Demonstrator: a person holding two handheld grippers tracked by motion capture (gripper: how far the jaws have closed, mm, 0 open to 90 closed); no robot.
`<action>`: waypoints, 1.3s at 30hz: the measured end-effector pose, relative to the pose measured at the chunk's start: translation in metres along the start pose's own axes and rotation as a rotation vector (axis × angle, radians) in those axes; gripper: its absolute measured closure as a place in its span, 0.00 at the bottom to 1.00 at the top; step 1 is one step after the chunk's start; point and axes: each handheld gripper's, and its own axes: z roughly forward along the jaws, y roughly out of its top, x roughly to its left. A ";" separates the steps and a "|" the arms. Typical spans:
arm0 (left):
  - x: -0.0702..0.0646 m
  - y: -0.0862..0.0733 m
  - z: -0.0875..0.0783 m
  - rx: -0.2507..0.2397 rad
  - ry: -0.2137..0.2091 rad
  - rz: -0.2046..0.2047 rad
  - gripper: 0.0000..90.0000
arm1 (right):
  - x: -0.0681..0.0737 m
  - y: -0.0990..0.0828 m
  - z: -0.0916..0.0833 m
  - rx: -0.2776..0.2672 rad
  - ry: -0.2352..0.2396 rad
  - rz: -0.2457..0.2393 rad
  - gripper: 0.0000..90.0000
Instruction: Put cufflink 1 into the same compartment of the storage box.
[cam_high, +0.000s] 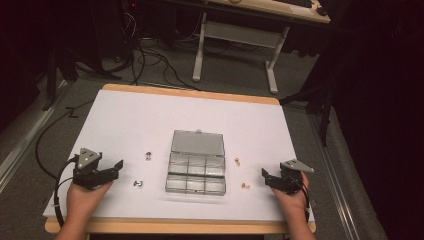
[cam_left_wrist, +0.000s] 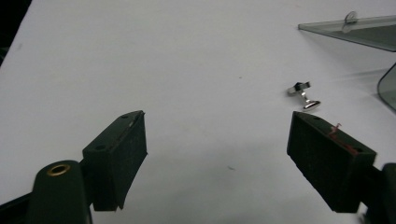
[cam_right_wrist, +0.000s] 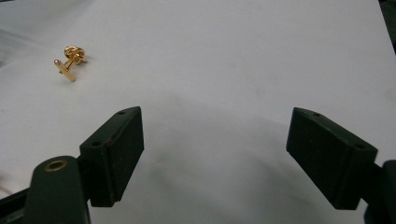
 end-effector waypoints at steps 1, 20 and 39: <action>-0.002 0.001 0.002 0.007 -0.023 -0.006 0.22 | 0.000 0.000 0.000 -0.001 0.000 -0.004 0.22; -0.037 0.029 0.055 0.112 -0.136 0.035 0.39 | 0.000 0.000 0.001 0.008 0.006 -0.011 0.25; -0.053 0.033 0.078 0.200 -0.129 0.128 0.83 | 0.001 0.000 0.000 0.007 0.004 -0.008 0.28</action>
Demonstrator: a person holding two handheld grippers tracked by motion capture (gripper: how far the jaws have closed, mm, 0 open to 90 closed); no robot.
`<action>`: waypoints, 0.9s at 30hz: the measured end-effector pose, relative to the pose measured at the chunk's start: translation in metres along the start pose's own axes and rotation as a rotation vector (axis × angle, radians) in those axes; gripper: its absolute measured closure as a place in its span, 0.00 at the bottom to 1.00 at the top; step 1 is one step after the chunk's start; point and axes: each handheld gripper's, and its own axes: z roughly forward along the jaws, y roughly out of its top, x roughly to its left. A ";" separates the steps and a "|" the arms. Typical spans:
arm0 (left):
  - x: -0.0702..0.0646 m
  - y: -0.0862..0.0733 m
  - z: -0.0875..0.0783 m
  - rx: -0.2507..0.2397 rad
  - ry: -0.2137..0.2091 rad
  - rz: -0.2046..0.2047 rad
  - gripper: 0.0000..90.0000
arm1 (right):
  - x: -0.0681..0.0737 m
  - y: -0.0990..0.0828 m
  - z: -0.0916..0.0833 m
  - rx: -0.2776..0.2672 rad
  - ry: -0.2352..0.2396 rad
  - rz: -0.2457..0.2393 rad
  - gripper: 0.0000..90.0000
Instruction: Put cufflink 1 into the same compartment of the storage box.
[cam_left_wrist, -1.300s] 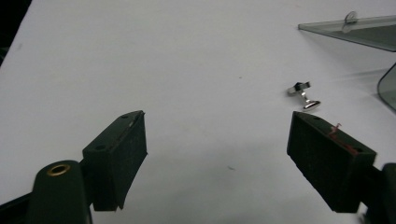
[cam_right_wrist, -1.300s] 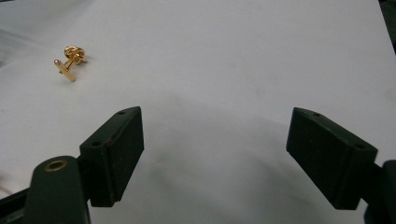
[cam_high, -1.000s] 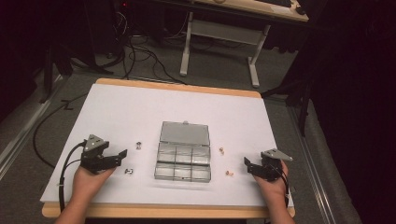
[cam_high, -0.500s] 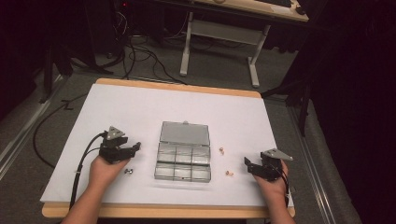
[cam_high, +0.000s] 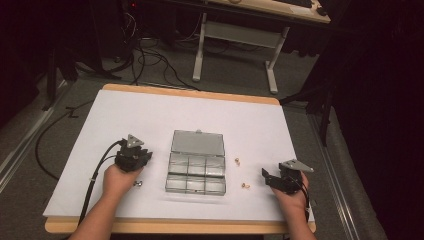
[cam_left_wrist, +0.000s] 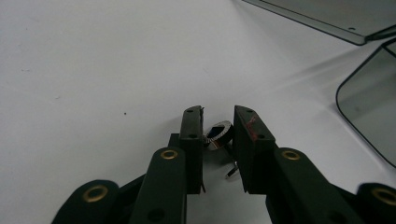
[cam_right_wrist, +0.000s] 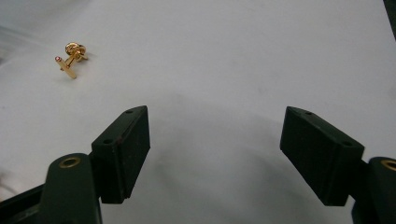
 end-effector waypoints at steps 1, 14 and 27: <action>0.000 -0.003 -0.003 -0.002 0.000 0.009 0.83 | 0.000 0.000 0.000 -0.001 -0.002 -0.005 0.29; 0.010 -0.044 -0.046 -0.015 -0.010 -0.001 0.83 | 0.001 -0.001 -0.002 -0.002 0.020 -0.002 0.34; 0.004 -0.063 -0.064 -0.028 0.021 -0.040 0.83 | 0.021 0.014 -0.004 -0.019 0.142 -0.012 0.43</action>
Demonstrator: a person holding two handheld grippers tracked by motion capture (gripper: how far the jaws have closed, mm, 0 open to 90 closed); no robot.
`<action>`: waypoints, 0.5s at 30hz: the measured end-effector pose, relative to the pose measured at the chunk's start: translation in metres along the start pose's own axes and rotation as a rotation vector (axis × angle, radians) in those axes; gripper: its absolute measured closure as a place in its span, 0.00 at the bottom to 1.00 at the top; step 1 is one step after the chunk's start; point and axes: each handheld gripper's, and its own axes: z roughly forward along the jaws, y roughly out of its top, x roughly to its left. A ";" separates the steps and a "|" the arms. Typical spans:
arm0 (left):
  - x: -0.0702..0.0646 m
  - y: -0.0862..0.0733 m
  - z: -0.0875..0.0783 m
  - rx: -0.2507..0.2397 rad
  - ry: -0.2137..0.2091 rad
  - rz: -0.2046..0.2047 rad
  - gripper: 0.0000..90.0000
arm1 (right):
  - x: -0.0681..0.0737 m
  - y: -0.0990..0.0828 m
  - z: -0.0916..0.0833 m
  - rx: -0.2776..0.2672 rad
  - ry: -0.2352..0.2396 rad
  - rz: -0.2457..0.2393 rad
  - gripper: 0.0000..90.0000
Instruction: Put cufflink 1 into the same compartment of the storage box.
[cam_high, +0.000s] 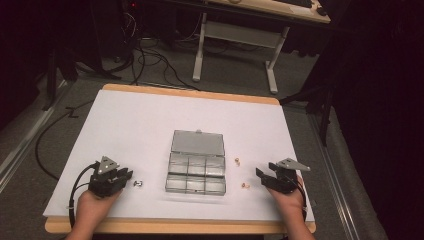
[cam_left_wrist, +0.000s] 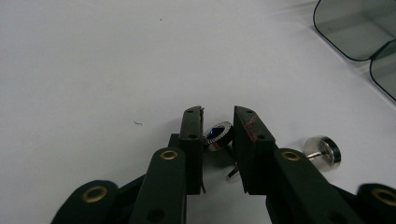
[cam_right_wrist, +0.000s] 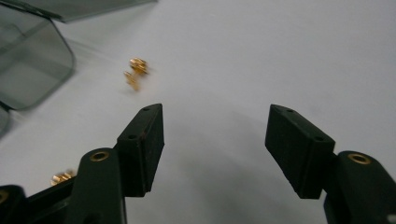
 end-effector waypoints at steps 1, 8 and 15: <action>0.001 -0.001 -0.001 0.000 0.001 0.000 0.83 | 0.005 0.005 0.003 0.006 0.018 0.007 0.44; 0.006 -0.005 -0.010 -0.052 -0.006 -0.020 0.70 | 0.030 0.028 0.033 0.064 0.023 -0.063 0.54; 0.010 -0.005 -0.019 -0.142 0.029 -0.016 0.53 | 0.045 0.039 0.066 0.127 0.019 -0.098 0.70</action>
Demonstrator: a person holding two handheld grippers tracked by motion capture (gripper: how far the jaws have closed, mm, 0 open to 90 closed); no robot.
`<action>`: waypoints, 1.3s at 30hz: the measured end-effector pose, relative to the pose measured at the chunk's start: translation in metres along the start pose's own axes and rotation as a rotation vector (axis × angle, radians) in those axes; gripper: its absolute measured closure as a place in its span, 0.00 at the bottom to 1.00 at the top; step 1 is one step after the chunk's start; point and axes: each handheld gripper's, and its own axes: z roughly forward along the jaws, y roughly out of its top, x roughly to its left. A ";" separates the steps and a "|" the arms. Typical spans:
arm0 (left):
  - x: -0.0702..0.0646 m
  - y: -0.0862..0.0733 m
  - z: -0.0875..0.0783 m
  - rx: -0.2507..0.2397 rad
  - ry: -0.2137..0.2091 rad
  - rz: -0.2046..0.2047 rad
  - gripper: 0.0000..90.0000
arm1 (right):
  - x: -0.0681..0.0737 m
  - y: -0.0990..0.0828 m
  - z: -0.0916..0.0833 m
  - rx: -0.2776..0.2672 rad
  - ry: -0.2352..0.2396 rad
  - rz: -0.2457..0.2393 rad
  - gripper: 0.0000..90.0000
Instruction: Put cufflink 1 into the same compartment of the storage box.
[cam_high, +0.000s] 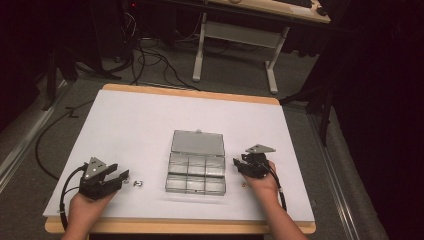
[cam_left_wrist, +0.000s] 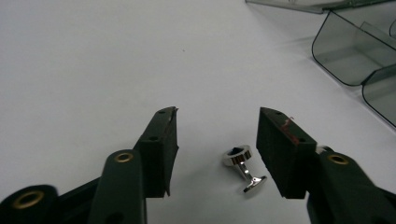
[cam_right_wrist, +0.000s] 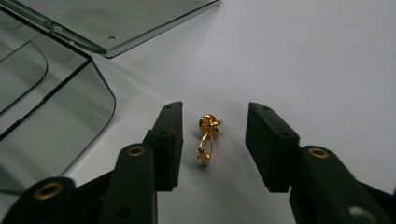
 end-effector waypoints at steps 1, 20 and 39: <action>0.001 0.000 -0.001 -0.004 0.003 -0.006 0.53 | 0.000 0.000 0.002 0.003 -0.003 -0.001 0.74; 0.003 0.000 -0.002 -0.016 -0.038 -0.001 0.52 | -0.013 -0.042 -0.043 0.032 -0.007 -0.002 0.88; 0.005 -0.002 -0.003 -0.057 -0.020 -0.015 0.52 | -0.034 -0.048 -0.066 -0.069 -0.005 0.071 0.72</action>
